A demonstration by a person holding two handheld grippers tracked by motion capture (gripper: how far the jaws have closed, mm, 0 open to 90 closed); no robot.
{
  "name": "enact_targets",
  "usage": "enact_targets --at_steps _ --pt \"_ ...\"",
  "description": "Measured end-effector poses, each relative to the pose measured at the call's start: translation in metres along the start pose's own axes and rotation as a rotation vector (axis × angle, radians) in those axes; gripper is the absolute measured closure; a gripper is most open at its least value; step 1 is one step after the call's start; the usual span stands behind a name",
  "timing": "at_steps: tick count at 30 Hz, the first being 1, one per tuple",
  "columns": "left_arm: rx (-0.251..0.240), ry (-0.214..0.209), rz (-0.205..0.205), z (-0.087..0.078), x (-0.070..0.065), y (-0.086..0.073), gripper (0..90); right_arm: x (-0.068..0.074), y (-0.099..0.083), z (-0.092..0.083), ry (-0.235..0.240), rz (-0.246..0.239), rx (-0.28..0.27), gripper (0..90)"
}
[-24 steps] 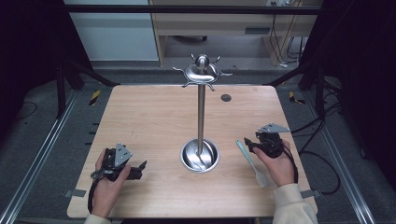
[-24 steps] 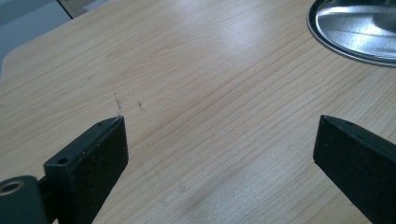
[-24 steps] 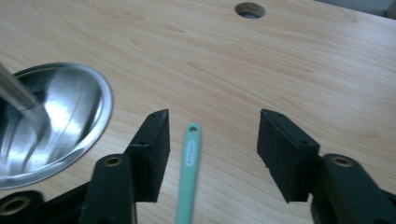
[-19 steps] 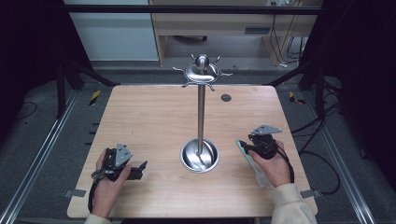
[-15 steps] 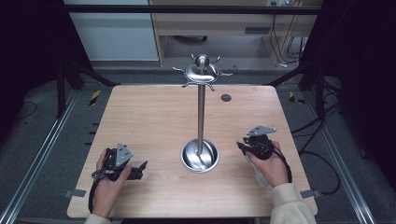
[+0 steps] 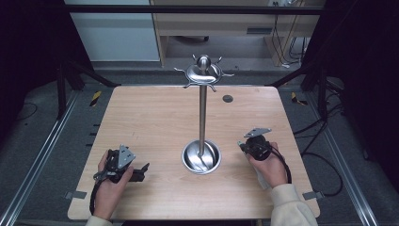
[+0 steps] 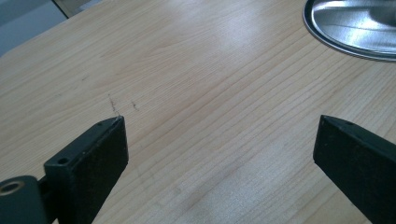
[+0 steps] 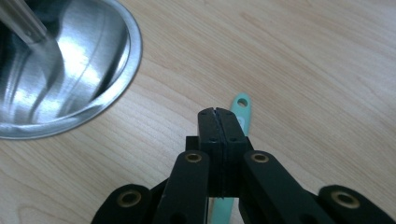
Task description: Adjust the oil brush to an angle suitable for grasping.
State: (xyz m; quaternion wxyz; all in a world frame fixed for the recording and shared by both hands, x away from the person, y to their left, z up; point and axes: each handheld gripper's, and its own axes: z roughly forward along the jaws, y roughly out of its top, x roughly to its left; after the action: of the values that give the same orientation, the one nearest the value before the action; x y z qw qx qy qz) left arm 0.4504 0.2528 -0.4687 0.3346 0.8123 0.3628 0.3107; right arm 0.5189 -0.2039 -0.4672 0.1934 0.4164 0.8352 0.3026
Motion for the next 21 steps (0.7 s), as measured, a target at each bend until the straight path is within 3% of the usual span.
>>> enact_targets --at_steps 13,21 --pt "-0.001 -0.002 0.001 0.0 -0.001 0.0 2.7 0.003 -0.004 0.016 -0.012 -0.015 0.088 90.0" --pt "-0.002 -0.002 0.001 0.0 0.0 0.0 2.8 0.004 -0.005 0.017 -0.024 -0.022 0.115 90.0"
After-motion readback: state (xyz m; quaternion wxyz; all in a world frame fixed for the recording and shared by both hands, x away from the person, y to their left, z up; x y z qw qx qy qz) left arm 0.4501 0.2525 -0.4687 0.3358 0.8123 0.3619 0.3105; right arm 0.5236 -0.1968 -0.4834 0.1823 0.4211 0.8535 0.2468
